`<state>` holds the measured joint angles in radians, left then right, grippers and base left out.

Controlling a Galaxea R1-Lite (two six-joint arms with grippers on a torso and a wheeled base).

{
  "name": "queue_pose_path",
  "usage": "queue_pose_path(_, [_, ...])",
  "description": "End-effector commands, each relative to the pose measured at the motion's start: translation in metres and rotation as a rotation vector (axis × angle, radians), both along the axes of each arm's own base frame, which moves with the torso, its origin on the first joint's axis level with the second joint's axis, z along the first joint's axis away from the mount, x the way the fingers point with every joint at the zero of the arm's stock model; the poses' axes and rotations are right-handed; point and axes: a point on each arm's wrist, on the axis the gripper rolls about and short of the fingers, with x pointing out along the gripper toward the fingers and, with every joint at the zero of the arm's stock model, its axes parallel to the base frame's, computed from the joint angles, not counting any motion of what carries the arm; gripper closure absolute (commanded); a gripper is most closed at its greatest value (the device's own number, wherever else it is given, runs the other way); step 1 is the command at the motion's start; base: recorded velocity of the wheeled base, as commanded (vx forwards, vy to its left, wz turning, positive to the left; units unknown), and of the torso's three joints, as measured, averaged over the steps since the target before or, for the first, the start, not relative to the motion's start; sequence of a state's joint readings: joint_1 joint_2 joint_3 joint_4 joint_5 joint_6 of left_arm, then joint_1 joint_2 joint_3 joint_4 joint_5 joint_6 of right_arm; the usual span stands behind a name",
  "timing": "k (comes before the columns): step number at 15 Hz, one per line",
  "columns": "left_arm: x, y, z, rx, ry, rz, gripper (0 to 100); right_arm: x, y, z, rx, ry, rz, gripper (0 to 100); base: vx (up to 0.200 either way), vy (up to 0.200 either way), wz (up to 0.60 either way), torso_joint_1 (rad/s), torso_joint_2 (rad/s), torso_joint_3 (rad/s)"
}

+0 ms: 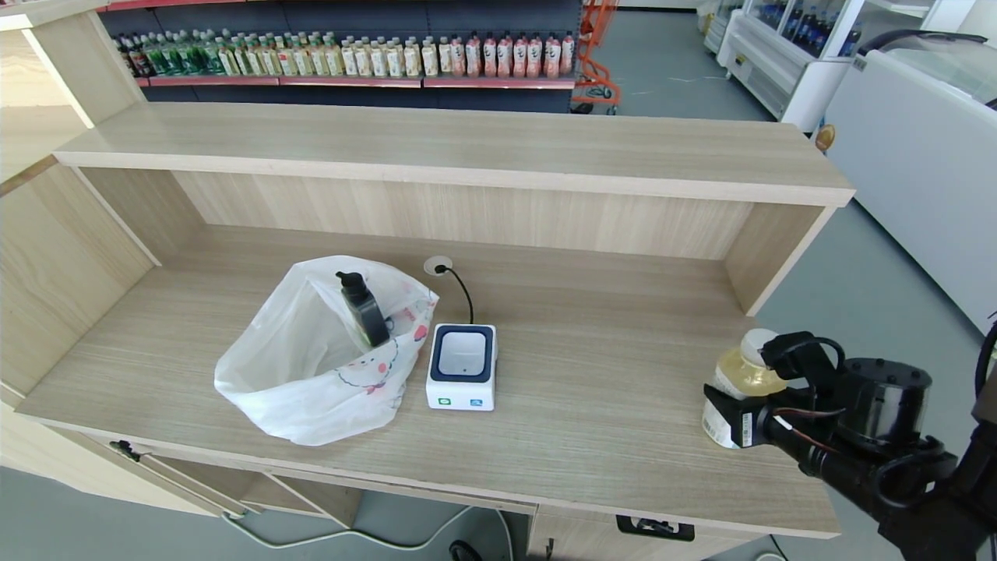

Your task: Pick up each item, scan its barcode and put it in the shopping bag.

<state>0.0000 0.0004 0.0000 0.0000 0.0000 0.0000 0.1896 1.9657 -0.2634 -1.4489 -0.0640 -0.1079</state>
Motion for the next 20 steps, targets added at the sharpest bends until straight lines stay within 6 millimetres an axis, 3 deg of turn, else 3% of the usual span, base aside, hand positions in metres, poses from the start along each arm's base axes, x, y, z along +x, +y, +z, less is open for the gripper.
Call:
queue_pose_path(1, [0.0,0.0,0.0,0.0,0.0,0.0,0,-0.011,-0.008,0.069,0.151,-0.176,0.073,100,0.0,0.0,0.0,0.0,0.0,0.0])
queue_pose_path(2, [0.0,0.0,0.0,0.0,0.0,0.0,0,-0.03,-0.011,0.103,0.249,-0.175,0.164,100,0.0,0.0,0.0,0.0,0.0,0.0])
queue_pose_path(5, [0.0,0.0,0.0,0.0,0.0,0.0,0,-0.112,-0.016,0.195,0.573,-0.035,0.472,100,0.0,0.0,0.0,0.0,0.0,0.0])
queue_pose_path(7, [0.0,0.0,0.0,0.0,-0.002,0.0,0,-0.15,-0.011,0.235,0.706,0.048,0.664,100,0.0,0.0,0.0,0.0,0.0,0.0])
queue_pose_path(12, [0.0,0.0,0.0,0.0,0.0,0.0,0,-0.183,0.004,0.246,0.719,0.122,0.999,100,0.0,0.0,0.0,0.0,0.0,0.0])
queue_pose_path(20, [0.0,0.0,0.0,0.0,0.0,0.0,0,-0.19,0.012,0.247,0.716,0.195,1.132,100,0.0,0.0,0.0,0.0,0.0,0.0])
